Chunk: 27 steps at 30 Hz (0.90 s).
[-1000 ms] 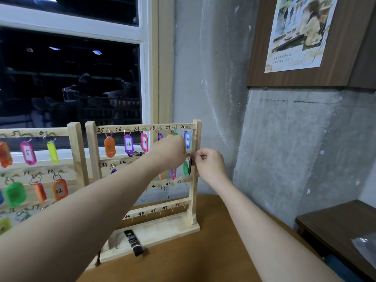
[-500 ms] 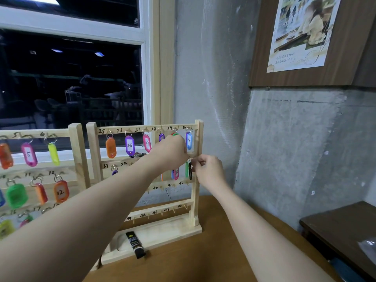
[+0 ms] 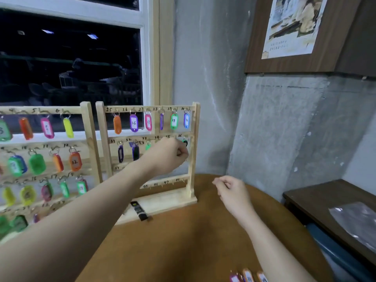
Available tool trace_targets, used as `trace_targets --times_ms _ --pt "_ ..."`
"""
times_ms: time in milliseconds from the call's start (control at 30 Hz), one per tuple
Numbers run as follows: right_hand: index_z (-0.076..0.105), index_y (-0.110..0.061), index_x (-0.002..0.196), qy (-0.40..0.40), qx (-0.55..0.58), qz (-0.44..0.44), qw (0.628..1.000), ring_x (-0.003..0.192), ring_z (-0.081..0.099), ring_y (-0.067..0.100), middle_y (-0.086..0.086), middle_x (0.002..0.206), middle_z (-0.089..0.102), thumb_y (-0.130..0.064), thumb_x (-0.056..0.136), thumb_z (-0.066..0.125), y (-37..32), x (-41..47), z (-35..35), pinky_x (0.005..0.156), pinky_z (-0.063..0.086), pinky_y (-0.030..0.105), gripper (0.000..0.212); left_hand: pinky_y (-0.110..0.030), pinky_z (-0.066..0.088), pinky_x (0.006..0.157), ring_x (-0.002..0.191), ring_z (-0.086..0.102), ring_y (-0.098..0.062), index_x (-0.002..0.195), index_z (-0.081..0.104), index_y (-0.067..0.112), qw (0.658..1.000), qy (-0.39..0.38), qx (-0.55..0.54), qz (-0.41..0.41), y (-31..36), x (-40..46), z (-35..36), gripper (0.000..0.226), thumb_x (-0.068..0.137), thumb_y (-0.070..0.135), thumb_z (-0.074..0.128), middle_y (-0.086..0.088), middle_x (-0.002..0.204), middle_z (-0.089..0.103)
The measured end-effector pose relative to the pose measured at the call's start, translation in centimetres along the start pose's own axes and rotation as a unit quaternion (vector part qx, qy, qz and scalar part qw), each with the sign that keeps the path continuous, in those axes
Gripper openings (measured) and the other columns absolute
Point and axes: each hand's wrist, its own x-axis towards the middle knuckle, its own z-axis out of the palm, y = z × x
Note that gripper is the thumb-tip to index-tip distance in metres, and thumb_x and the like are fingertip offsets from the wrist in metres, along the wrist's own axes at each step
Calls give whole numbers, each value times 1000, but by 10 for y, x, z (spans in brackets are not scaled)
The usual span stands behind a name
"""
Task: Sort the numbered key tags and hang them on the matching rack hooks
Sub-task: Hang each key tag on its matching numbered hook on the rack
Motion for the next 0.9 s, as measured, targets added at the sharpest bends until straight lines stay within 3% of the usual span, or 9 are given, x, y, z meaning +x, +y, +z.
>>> trace_targets --times_ms 67,133,200,267,333,467,600,767,900 --pt "75 -15 79 17 -29 8 999 55 56 2 -14 58 65 -21 98 63 21 -32 -16 54 38 16 24 -30 51 63 60 55 -19 69 65 9 999 -45 -24 -3 11 -31 22 19 86 14 58 -4 66 65" --pt "75 -15 77 24 -54 27 998 62 62 14 -3 67 71 -21 97 64 42 -62 -31 59 42 24 24 -23 48 63 63 60 -6 72 70 13 992 -117 -43 -3 23 -62 48 18 87 17 62 4 68 68" --pt "74 -15 77 19 -82 38 996 69 65 25 7 71 72 -25 97 64 55 -89 -47 62 46 33 25 -29 52 68 69 63 -7 77 73 13 982 -182 -57 3 33 -87 79 14 87 19 64 3 72 71" --pt "74 -17 76 2 -112 43 993 67 65 19 4 70 71 -27 97 64 65 -110 -62 63 49 34 25 -35 53 73 74 65 -13 81 73 12 971 -227 -73 15 43 -106 110 13 87 20 66 -2 78 72" --pt "71 -18 74 -28 -140 62 988 60 59 5 -5 61 66 -28 97 65 72 -129 -73 57 44 24 26 -32 55 79 84 67 -12 88 75 20 963 -255 -87 11 53 -120 136 9 88 25 69 3 89 74" --pt "72 -21 76 -59 -186 91 976 52 54 2 -12 52 59 -28 95 68 94 -152 -79 58 45 26 20 -23 49 87 100 65 -13 113 72 19 944 -296 -141 -36 63 -136 177 26 90 31 73 1 107 71" --pt "73 -24 82 -34 -186 80 979 56 54 2 -15 55 57 -25 94 69 108 -158 -77 54 42 17 12 -25 46 89 103 63 -14 117 69 21 936 -280 -198 -74 66 -143 196 28 92 32 72 -1 111 69" --pt "74 -25 85 19 -129 -13 991 72 53 5 -4 81 57 -20 88 78 125 -167 -63 63 42 12 7 -30 45 95 102 59 -11 124 64 35 935 -249 -243 -71 69 -150 201 30 94 37 68 7 103 62" --pt "75 -33 99 -26 -132 -23 991 100 52 3 -13 99 54 -33 85 80 135 -163 -64 82 44 16 15 -28 45 98 102 60 -8 118 69 38 914 -276 -288 -69 59 -149 201 25 93 40 69 8 104 66"
